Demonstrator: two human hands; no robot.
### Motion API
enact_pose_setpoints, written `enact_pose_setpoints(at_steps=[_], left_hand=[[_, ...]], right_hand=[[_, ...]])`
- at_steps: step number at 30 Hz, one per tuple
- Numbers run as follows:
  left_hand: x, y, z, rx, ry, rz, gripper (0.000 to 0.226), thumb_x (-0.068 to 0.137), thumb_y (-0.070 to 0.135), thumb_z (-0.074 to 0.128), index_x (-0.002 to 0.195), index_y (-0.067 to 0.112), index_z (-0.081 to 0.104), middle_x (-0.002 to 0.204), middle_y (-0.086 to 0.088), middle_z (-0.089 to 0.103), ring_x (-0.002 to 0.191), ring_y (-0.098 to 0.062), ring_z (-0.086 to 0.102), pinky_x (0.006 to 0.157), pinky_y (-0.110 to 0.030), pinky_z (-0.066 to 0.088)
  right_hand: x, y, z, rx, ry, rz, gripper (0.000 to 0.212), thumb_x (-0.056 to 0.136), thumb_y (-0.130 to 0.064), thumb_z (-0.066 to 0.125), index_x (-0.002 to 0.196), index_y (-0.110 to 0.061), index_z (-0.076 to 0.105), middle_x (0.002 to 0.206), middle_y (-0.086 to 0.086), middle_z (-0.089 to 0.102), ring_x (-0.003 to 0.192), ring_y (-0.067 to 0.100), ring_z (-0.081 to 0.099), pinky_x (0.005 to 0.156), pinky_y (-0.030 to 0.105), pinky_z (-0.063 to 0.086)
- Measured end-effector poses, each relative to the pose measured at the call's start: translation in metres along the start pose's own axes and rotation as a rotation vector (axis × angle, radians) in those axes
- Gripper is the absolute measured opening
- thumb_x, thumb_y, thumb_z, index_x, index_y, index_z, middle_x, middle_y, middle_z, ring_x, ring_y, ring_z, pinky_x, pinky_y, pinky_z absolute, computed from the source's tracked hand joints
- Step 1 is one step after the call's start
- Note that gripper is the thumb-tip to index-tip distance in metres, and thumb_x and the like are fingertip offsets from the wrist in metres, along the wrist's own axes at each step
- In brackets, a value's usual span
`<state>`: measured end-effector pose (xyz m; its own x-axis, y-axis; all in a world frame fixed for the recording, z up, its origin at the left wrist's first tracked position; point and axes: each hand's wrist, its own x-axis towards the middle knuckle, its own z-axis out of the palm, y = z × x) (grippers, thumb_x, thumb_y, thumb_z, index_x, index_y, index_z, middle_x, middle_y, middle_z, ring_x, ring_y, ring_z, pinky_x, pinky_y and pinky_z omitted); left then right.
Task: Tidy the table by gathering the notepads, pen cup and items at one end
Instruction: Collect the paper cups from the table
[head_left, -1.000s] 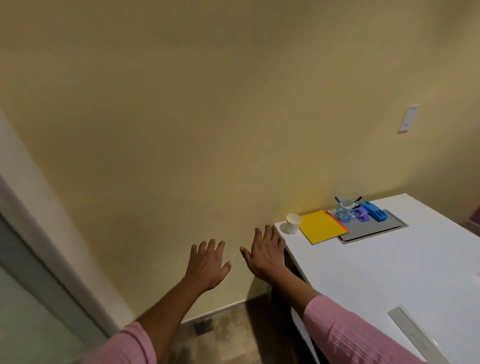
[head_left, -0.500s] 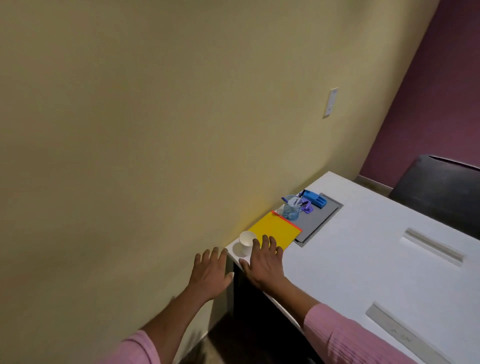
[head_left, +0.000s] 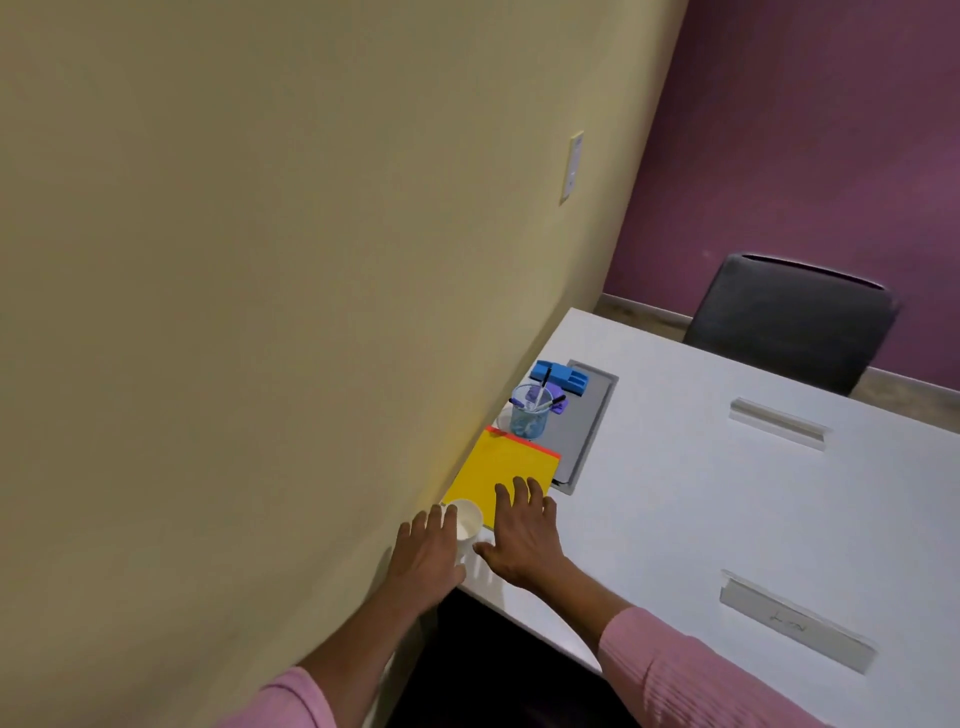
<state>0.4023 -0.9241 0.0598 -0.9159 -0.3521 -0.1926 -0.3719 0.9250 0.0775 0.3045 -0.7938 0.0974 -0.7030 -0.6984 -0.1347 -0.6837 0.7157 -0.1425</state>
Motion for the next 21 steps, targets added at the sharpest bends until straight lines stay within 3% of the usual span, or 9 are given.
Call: enact_pose_setpoints(at_steps=[10,16,21], left_hand=[[0.042,-0.010,0.027,-0.069,-0.030,-0.010,0.084,0.086,0.041,0.057,0.149,0.010,0.011,0.156,-0.013,0.022,0.138,-0.028,0.030,0.109,-0.039,0.031],[0.053,-0.017,0.042,-0.159,-0.009,0.006,0.084,0.087,0.043,0.059,0.149,0.010,0.012,0.156,-0.012,0.023,0.140,-0.025,0.030,0.112,-0.034,0.030],[0.062,-0.015,0.047,-0.258,0.000,0.002,0.086,0.083,0.041,0.066,0.147,0.010,0.018,0.154,-0.009,0.028,0.139,-0.022,0.030,0.113,-0.030,0.029]], right_hand=[[0.047,-0.007,0.037,0.023,-0.088,0.001,0.077,0.085,-0.054,0.057,0.143,-0.010,0.030,0.151,0.018,0.029,0.141,0.040,0.020,0.109,0.051,0.025],[0.068,-0.006,0.051,0.012,-0.056,0.033,0.051,0.090,-0.047,0.051,0.122,-0.007,0.048,0.123,0.018,0.053,0.114,0.036,0.045,0.091,0.045,0.037],[0.078,-0.005,0.060,0.032,-0.051,0.044,0.031,0.094,-0.031,0.048,0.111,-0.007,0.053,0.111,0.016,0.060,0.101,0.034,0.052,0.085,0.043,0.039]])
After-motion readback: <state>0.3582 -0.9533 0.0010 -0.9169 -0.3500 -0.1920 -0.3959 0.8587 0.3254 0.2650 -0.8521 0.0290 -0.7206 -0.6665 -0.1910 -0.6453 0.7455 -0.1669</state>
